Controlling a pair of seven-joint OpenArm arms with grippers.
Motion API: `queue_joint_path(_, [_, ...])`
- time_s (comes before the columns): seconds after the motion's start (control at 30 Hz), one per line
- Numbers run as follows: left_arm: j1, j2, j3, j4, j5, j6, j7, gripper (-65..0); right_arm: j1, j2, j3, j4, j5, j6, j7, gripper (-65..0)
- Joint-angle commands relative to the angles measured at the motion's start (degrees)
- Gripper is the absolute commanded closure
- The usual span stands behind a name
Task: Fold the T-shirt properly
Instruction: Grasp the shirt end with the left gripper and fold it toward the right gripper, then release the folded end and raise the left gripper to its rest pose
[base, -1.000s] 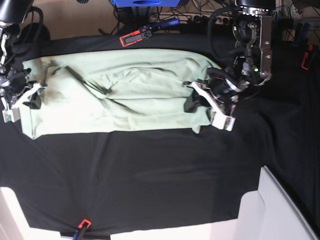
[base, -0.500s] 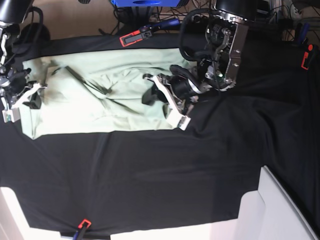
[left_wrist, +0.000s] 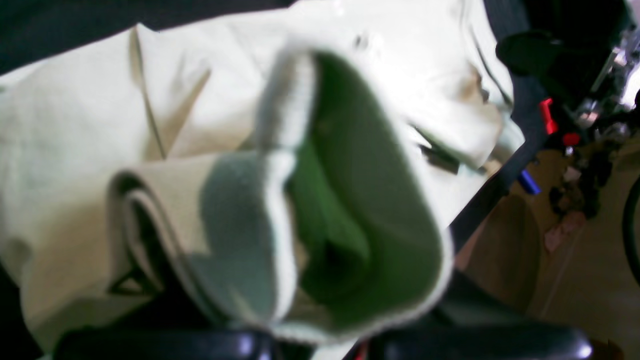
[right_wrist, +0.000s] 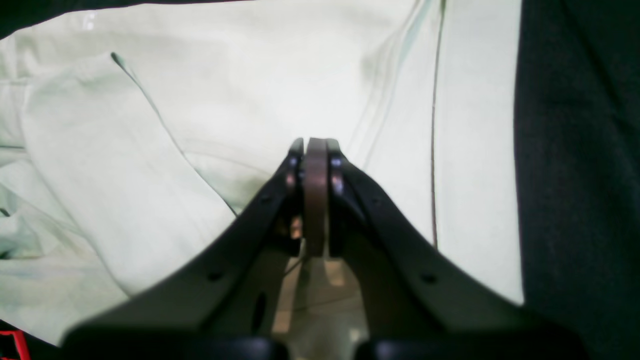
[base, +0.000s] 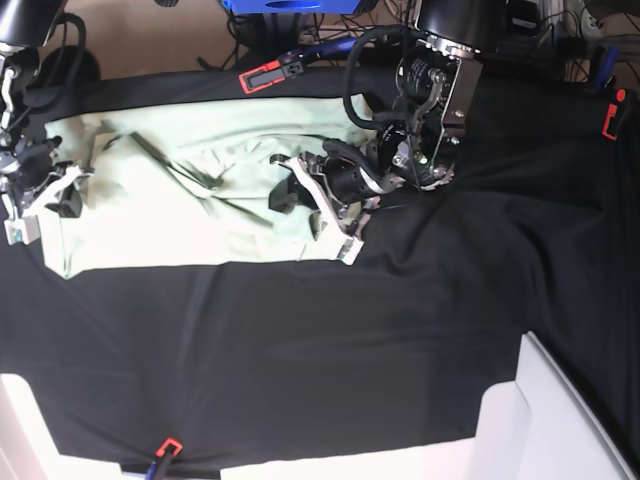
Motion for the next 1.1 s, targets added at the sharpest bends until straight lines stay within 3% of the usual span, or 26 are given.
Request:
queue_joint_path(0.0, [-1.5,0.5,1.7,0.8,-1.6,-0.8,-0.8,-6.2,0.6,0.9,0.2,0.9,0.7,0.4,1.4,0.0])
queue_joint_path(0.07, [-2.3,0.2,4.2,1.0,-1.6,-0.9,-0.8,-18.3,0.6,0.9,0.2,0.9,0.7,0.4,1.4,0.0])
queue_joint_path(0.17, [-2.9,0.4,6.2,1.7,-1.6,-1.1,-0.8,-27.5,0.6,0.8,0.2,0.9,0.7,0.4,1.4,0.0])
queue_joint_path(0.37, [-8.7,0.6,15.9,1.9,-1.8,-1.2,-0.8,-28.6,0.6,-0.4,0.1,0.9,0.7,0.4,1.4,0.0])
queue_joint_path(0.43, [-10.6,0.7,19.2,1.9,-4.5,-1.2,-1.0,-28.4,0.6,-1.0,0.1,0.9,0.5,0.4,1.4,0.0])
queue_joint_path(0.57, [-13.3,0.6,16.1,1.9,-12.9,-1.2,-1.1,-27.7,0.6,-1.0,0.0,1.0,0.5,0.4,0.3,0.0])
queue_joint_path(0.63, [-13.8,0.0,10.6,1.9,-14.6,-0.9,-1.0,-23.7,0.6,-0.8,-0.3,1.7,0.5,0.4,-1.7,0.0])
queue_joint_path(0.73, [-13.2,-4.2,2.0,1.6,-14.3,-0.5,-0.9,0.0,-0.3,-0.3,-4.2,6.1,0.4,0.4,-3.0,0.0])
queue_joint_path(0.93, [-5.1,-15.3,-9.6,3.2,-3.3,12.2,-1.0,0.0,-4.8,4.3,-14.6,17.5,0.4,-0.2,-4.5,0.0])
queue_joint_path(1.07, [2.8,-19.4,-15.6,6.6,10.8,14.9,-1.1,0.0,-5.0,4.9,-17.9,20.1,0.4,-0.2,-8.6,0.0])
